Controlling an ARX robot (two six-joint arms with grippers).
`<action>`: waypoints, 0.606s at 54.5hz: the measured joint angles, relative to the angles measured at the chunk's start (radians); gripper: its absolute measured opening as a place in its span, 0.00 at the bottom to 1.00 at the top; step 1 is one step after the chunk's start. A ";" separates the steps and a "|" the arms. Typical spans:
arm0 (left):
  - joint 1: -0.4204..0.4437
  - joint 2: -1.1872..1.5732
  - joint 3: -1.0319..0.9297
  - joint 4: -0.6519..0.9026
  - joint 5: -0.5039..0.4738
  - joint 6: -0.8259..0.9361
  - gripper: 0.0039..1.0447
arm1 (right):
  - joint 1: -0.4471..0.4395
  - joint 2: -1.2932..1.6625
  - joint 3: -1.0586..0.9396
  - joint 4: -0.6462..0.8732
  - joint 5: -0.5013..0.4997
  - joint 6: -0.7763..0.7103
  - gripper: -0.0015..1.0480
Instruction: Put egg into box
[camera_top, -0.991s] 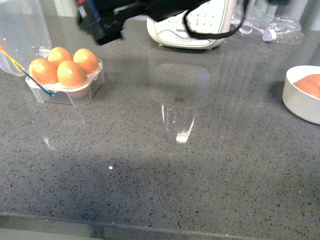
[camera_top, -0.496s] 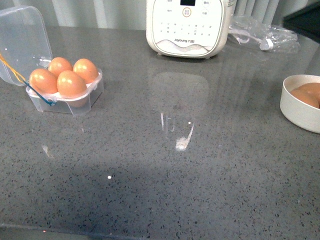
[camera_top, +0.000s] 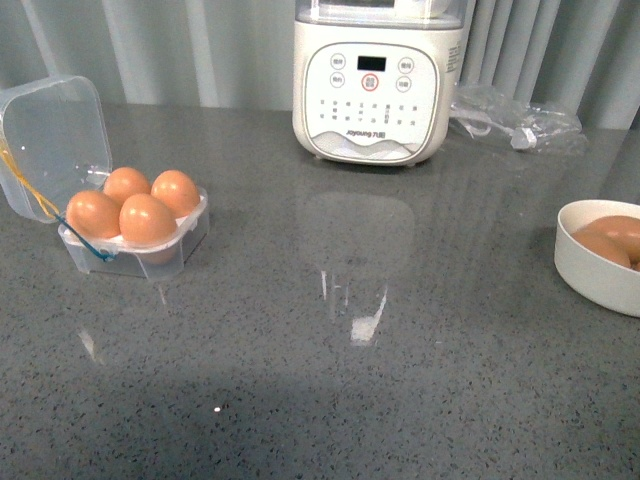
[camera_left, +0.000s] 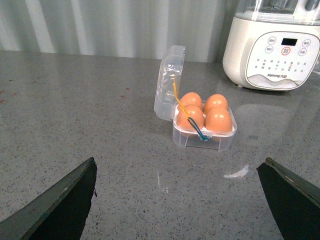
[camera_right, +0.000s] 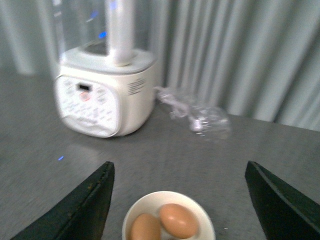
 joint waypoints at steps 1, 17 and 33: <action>0.000 0.000 0.000 0.000 0.000 0.000 0.94 | 0.003 -0.016 -0.020 0.019 0.048 0.016 0.71; 0.000 0.000 0.000 0.000 -0.001 0.000 0.94 | 0.007 -0.163 -0.249 0.082 0.134 0.090 0.17; 0.000 0.000 0.000 0.000 0.000 0.000 0.94 | 0.007 -0.322 -0.376 0.053 0.134 0.094 0.03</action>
